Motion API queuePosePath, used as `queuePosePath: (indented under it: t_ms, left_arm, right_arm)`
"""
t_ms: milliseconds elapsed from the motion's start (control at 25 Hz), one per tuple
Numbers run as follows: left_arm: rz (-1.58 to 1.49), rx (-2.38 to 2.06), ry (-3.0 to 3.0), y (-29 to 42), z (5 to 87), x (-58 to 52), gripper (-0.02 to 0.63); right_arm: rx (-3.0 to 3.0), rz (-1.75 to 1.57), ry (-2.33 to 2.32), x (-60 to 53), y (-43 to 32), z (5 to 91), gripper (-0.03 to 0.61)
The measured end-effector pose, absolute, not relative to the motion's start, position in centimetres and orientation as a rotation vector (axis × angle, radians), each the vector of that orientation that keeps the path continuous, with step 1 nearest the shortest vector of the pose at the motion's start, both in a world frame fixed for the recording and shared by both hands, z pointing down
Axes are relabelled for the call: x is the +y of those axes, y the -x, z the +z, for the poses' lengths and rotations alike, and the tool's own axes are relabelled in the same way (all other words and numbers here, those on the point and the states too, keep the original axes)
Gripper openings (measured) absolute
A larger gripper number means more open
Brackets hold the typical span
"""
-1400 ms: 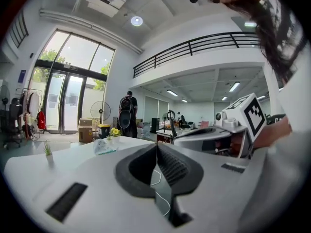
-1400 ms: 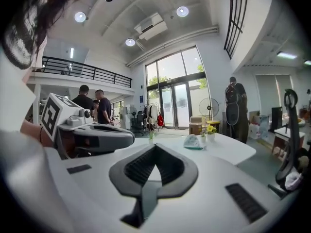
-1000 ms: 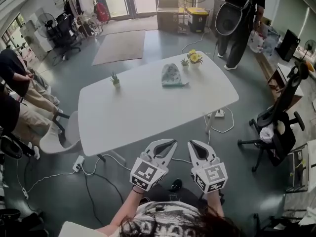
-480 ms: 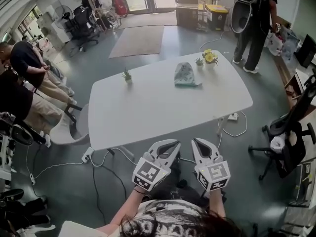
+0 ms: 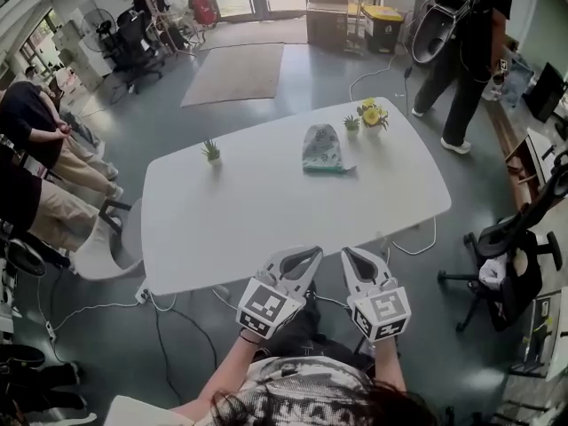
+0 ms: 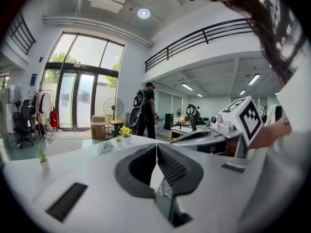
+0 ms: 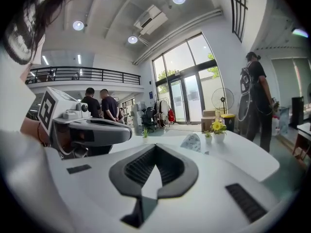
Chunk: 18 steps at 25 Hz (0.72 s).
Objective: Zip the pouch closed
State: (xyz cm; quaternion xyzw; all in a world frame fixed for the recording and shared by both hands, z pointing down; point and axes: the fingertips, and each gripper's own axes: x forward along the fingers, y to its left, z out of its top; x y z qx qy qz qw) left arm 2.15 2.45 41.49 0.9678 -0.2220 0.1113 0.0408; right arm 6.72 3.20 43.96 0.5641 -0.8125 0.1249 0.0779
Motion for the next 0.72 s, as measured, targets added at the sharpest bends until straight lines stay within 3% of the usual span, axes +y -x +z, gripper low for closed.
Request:
queuePosePath:
  t_ms: [720]
  left_arm:
    - [0.312,-0.551,-2.922,-5.3,43.4,-12.1,0.012]
  right_arm:
    - [-2.307,0.444,-1.686,-11.5,-10.6,46.7,-0.002]
